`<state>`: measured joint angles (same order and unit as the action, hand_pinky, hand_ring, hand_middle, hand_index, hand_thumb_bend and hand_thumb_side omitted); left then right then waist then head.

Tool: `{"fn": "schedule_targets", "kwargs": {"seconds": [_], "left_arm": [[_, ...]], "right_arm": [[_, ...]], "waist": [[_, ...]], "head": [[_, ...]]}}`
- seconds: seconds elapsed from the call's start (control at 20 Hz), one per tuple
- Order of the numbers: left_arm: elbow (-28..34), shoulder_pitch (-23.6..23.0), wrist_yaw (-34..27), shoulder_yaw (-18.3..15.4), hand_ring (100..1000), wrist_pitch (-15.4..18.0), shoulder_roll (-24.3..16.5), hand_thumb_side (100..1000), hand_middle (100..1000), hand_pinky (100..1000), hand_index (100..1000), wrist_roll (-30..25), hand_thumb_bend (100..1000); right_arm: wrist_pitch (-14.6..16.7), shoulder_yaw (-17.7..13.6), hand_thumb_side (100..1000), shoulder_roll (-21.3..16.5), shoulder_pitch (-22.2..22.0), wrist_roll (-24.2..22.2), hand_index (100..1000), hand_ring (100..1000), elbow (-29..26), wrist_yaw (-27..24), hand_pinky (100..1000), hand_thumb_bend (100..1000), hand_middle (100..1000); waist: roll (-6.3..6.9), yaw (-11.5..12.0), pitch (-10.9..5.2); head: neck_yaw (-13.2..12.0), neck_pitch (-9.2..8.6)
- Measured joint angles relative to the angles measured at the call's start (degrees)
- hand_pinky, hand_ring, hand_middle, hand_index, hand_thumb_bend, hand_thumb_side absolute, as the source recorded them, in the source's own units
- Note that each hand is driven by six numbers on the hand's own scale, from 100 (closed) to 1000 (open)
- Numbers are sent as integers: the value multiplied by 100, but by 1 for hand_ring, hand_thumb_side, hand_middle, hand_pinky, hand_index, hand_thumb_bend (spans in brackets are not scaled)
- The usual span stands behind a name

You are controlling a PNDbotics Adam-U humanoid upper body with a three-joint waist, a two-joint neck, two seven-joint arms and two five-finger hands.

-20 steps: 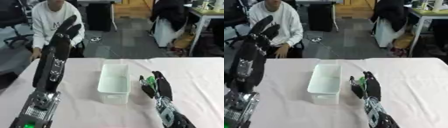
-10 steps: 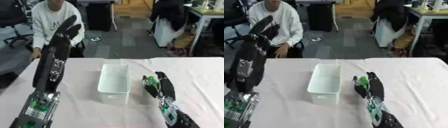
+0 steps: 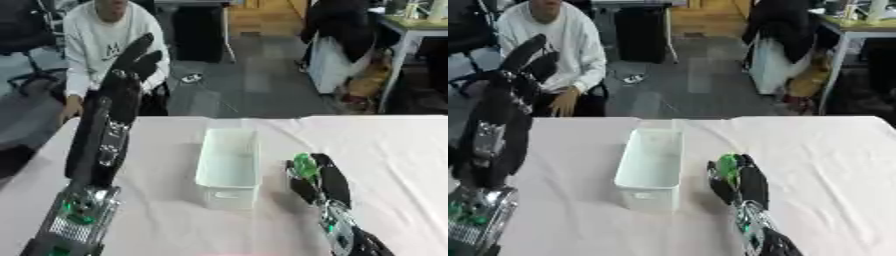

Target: Pick up objects on the table and place them in the box.

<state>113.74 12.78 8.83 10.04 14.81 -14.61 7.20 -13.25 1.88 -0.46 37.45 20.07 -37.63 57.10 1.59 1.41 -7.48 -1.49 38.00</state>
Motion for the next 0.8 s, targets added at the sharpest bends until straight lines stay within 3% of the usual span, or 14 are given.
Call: {"fn": "schedule_targets", "kwargs": {"seconds": [0.8], "left_arm": [[0, 105, -29, 35, 935, 29, 53, 986, 1000, 964, 990, -29, 362]], "right_arm": [[22, -32, 940, -335, 394, 67, 909, 846, 450, -78, 790, 375, 887]], "waist": [[-24, 116, 84]], "head": [[107, -115]]}}
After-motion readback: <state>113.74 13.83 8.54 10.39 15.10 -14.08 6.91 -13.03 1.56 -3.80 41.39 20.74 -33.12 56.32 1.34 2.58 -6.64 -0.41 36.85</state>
